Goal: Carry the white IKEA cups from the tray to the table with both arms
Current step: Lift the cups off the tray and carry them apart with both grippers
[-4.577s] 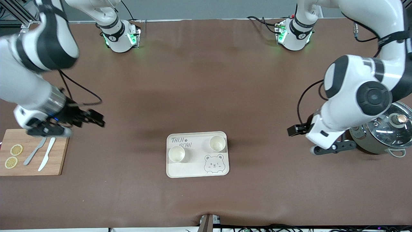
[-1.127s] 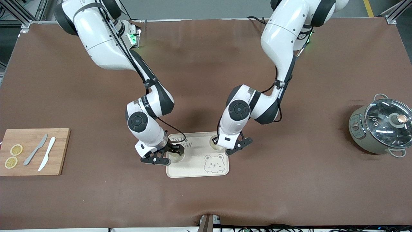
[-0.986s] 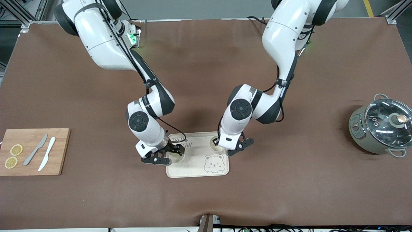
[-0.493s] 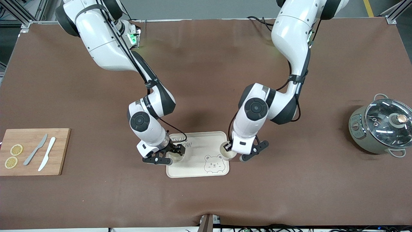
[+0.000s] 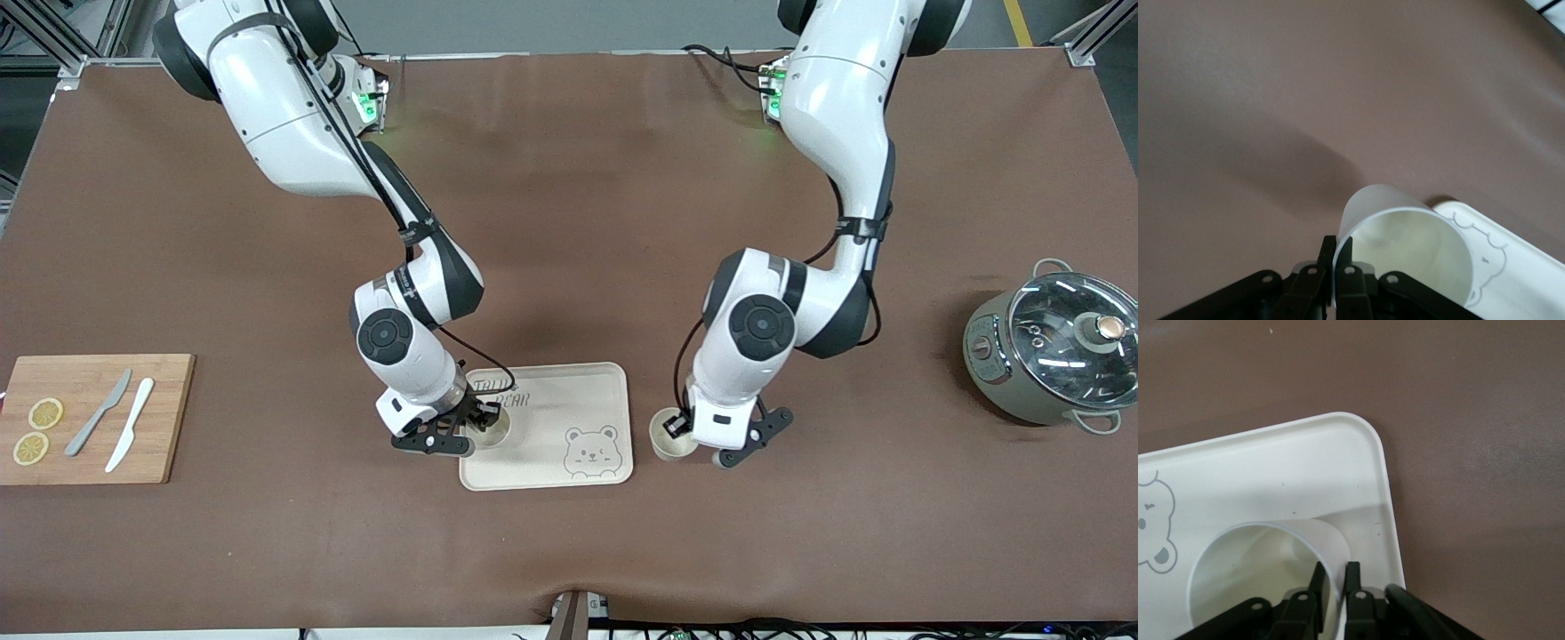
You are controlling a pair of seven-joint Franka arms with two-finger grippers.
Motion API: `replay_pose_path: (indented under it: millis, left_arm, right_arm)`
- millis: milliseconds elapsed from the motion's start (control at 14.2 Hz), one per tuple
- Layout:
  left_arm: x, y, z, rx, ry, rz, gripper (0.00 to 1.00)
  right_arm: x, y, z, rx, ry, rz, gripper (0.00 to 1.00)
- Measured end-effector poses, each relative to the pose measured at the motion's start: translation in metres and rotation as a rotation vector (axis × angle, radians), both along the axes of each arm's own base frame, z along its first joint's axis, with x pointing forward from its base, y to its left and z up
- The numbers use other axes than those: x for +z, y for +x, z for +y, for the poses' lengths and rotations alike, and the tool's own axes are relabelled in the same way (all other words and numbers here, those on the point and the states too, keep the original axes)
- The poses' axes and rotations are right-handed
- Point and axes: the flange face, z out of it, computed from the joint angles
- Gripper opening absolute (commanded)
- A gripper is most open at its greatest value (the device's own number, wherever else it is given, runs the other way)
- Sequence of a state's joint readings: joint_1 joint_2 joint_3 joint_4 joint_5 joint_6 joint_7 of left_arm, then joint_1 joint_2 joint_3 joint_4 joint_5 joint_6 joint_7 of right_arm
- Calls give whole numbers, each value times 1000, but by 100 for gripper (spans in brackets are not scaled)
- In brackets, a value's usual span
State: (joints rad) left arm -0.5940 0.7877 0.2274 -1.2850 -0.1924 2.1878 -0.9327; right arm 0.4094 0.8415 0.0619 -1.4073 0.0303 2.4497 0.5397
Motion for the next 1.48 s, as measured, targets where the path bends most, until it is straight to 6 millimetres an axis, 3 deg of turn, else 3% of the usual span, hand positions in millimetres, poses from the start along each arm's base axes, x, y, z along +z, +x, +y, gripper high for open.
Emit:
replay_pose_path:
  millis: [563,915,1197,1479]
  left_arm:
    - [-2,32,108,-88,41,64,0]
    - [-5,46,175,-155,53,75,0]
    - [-8,54,233,-187,60,82,0]
    - [-10,58,292,-212,63,84,0]
  right_arm:
    - [1,1,-2,-3,-2,-2,0]
    - [27,9,-2,-3,-25,46,0]
    - [90,30,-41,-11,-47,74,0]
    - [131,40,-107,76,-83,124,0]
